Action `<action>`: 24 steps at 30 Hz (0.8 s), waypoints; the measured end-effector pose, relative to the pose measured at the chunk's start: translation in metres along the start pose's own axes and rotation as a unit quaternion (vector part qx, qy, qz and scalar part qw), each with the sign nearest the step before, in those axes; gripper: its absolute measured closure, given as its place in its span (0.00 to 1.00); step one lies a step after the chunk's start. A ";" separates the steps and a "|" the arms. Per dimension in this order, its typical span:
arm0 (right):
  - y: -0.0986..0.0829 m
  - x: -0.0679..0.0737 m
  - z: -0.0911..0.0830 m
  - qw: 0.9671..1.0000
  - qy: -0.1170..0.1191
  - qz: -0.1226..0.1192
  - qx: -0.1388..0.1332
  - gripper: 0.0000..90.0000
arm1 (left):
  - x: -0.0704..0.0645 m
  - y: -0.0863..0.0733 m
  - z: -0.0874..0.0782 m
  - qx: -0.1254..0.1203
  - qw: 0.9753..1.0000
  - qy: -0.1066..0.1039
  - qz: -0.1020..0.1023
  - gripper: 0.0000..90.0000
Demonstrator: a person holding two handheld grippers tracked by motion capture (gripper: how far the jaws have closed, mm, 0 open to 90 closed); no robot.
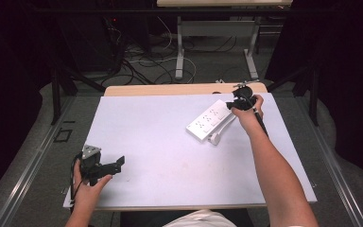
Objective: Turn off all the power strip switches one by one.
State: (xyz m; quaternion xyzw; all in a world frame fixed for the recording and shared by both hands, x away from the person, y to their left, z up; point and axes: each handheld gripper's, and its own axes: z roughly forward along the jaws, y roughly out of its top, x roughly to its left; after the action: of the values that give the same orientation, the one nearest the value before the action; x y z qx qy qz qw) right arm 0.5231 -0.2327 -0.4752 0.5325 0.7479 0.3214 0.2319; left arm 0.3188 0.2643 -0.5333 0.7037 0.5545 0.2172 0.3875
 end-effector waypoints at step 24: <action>0.003 -0.011 0.035 0.999 -0.003 0.031 0.013 0.95 | 0.006 -0.002 -0.004 -0.009 1.000 0.012 -0.020 0.02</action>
State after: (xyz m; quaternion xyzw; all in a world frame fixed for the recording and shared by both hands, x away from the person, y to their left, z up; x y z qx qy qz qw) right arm 0.5528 -0.2347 -0.4972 0.5594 0.7343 0.3170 0.2175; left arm 0.3165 0.2718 -0.5333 0.6862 0.5711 0.2231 0.3915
